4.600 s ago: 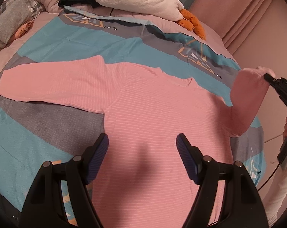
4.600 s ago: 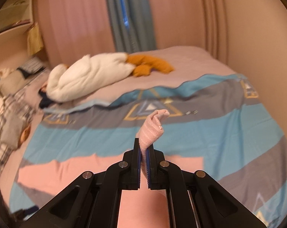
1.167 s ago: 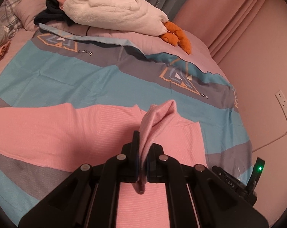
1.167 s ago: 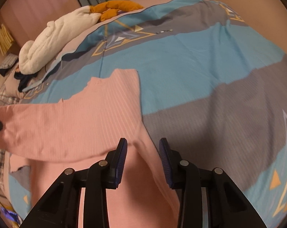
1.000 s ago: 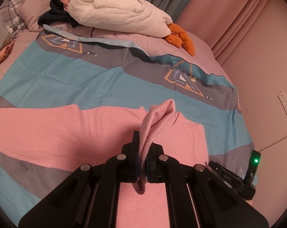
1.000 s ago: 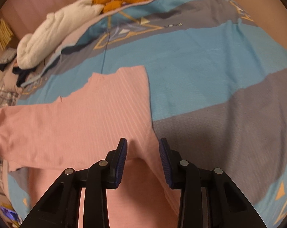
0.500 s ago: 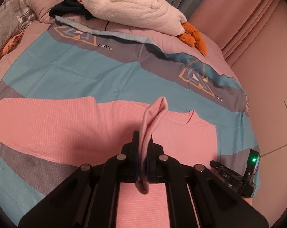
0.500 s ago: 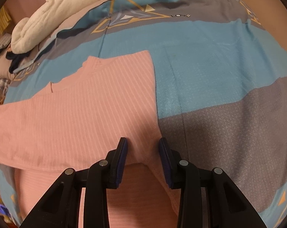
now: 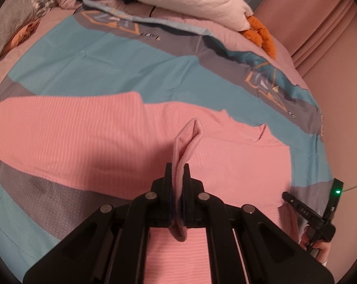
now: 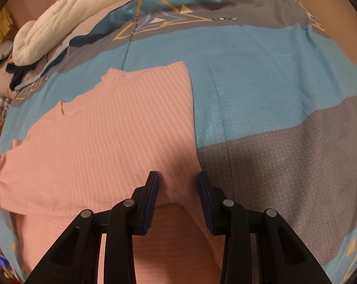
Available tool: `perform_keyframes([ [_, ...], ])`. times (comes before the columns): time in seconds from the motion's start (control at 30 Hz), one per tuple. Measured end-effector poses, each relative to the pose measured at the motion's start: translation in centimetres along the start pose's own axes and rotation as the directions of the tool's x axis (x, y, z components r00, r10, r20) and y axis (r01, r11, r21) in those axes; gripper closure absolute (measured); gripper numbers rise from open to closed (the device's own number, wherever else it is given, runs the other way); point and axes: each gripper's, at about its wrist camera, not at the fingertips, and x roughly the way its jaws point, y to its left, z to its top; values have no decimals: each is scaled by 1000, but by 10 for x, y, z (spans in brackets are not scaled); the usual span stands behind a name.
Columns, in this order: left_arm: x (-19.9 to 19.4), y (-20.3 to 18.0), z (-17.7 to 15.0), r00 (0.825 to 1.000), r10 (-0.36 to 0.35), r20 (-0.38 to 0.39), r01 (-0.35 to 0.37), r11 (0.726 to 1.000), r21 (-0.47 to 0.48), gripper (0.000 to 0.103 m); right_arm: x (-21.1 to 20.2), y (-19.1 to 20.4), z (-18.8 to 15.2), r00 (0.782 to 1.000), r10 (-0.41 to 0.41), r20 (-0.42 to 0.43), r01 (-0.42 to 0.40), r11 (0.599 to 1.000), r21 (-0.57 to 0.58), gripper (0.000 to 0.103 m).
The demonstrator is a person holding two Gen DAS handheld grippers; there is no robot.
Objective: Fold small clothes
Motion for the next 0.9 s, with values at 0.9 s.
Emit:
perform_keyframes([
  [0.9,26,44,-24,993,75,-96,-80,995,-52,92,2,3,0,1000,-16,1,16,1000,-8,67],
])
